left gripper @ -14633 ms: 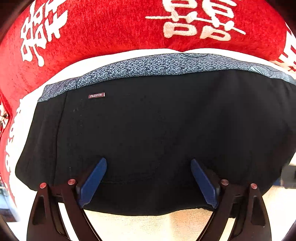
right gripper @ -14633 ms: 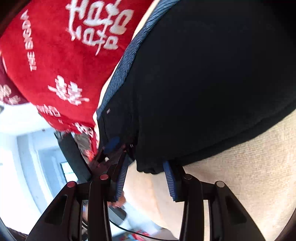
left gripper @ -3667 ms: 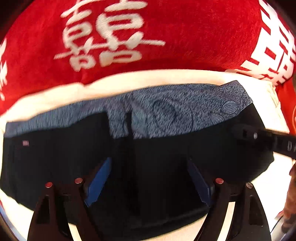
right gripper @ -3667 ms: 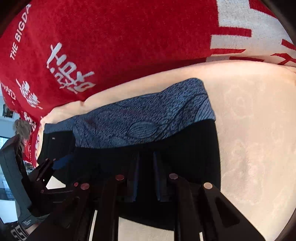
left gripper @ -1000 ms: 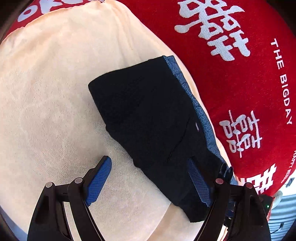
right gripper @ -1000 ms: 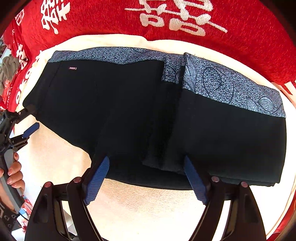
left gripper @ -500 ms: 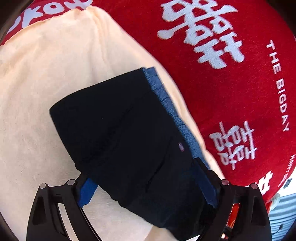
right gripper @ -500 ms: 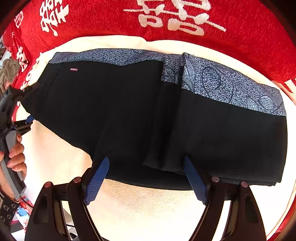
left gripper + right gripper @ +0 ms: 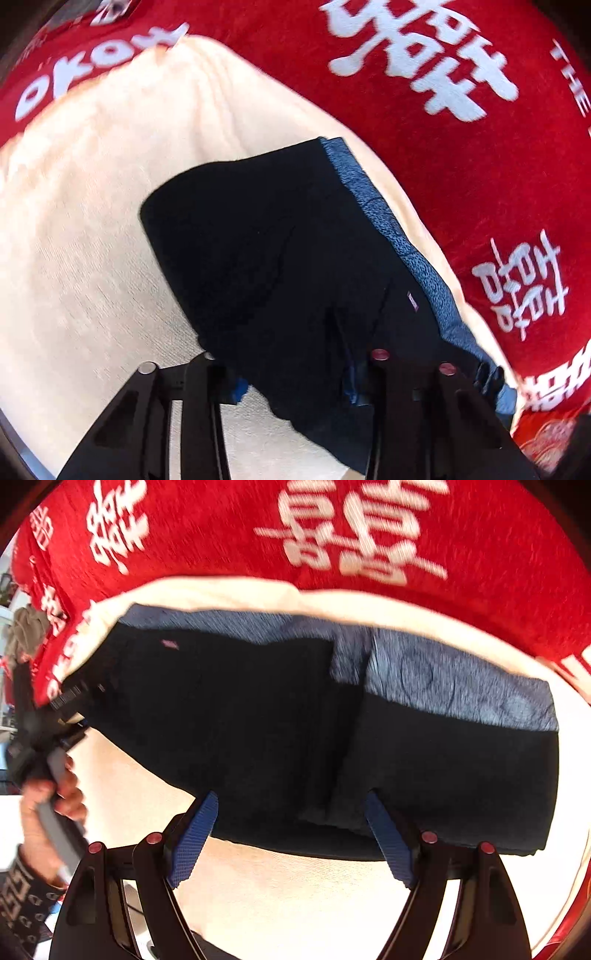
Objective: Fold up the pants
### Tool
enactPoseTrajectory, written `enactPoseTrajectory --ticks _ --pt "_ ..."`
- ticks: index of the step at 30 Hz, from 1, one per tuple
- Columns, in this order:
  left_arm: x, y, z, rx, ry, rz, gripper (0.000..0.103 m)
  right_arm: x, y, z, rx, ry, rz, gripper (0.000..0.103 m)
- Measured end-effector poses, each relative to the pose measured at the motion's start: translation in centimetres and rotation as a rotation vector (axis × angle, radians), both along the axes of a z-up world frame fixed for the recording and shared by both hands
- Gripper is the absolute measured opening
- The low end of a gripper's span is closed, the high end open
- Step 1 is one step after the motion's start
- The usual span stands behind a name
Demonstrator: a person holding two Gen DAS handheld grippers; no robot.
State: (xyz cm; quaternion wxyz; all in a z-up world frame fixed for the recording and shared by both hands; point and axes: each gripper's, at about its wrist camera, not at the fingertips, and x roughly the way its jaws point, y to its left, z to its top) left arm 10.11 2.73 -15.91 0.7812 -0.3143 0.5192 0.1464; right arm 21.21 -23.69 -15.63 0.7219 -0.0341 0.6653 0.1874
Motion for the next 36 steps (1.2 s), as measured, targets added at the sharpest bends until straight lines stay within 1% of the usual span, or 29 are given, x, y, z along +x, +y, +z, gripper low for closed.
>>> enactPoseTrajectory --ticks 1,4,7,10,12,14,17,18,20,22,24,26,27,28,29,30,31,32,34,36 --pt "0.1 -0.7 0.5 0.052 0.0 -0.041 0.036 0.5 0.2 0.5 0.016 0.006 -0.001 0.085" --pt "0.1 -3.9 2.5 0.256 -0.023 -0.196 0.036 2.3 1.2 1.7 0.074 0.053 0.0 0.085" --pt "-0.3 -6.3 3.6 0.372 -0.054 -0.301 0.036 4.8 4.0 2.9 0.14 0.113 0.026 0.085" --pt "-0.7 -7.6 3.9 0.452 -0.065 -0.376 0.036 7.1 8.7 3.8 0.197 0.14 0.101 0.086" --pt "-0.6 -8.0 4.0 0.482 -0.069 -0.402 0.036 8.6 12.5 3.8 0.222 0.183 0.168 0.087" --pt "-0.6 -8.0 4.1 0.495 -0.071 -0.412 0.036 9.5 17.0 3.9 0.218 0.217 0.239 0.087" --pt "-0.5 -8.1 4.1 0.5 -0.071 -0.416 0.036 9.5 22.9 3.4 0.18 0.265 0.352 0.088" --pt "-0.6 -8.3 4.1 0.504 -0.072 -0.42 0.036 9.4 25.1 2.5 0.146 0.304 0.389 0.088" --pt "-0.8 -8.4 4.1 0.513 -0.078 -0.428 0.036 8.8 27.5 1.3 0.086 0.351 0.434 0.088" --pt "-0.9 -8.5 4.2 0.525 -0.083 -0.435 0.036 8.4 29.8 0.5 0.061 0.364 0.467 0.088" --pt "-1.0 -8.6 4.2 0.528 -0.086 -0.436 0.036 8.1 31.4 -0.4 0.024 0.39 0.493 0.088" --pt "-1.0 -8.7 4.3 0.533 -0.088 -0.438 0.036 7.6 32.3 -1.7 -0.04 0.422 0.515 0.088" --pt "-1.0 -8.8 4.4 0.536 -0.089 -0.44 0.036 7.3 32.2 -2.2 -0.076 0.424 0.524 0.085" --pt "-1.0 -8.9 4.5 0.538 -0.089 -0.443 0.036 7.1 32.0 -2.6 -0.107 0.419 0.538 0.059" --pt "-0.9 -8.9 4.5 0.529 -0.081 -0.444 0.036 7.1 31.6 -2.6 -0.124 0.403 0.551 0.044" --pt "-0.8 -8.9 4.5 0.516 -0.073 -0.444 0.036 7.1 31.2 -2.3 -0.137 0.366 0.564 0.023" --pt "-0.9 -9.0 4.7 0.517 -0.082 -0.445 0.036 7.3 31.1 -2.1 -0.125 0.35 0.56 0.021" --pt "-1.0 -9.4 5.1 0.526 -0.096 -0.455 0.036 7.5 30.2 -1.3 -0.099 0.325 0.548 0.02" --pt "-1.1 -10.3 6.1 0.541 -0.115 -0.48 0.036 7.8 28.5 0.0 -0.038 0.303 0.524 0.019" --pt "-1.0 -11.2 7.4 0.531 -0.137 -0.493 0.036 8.0 26.4 1.5 0.029 0.285 0.495 0.019"
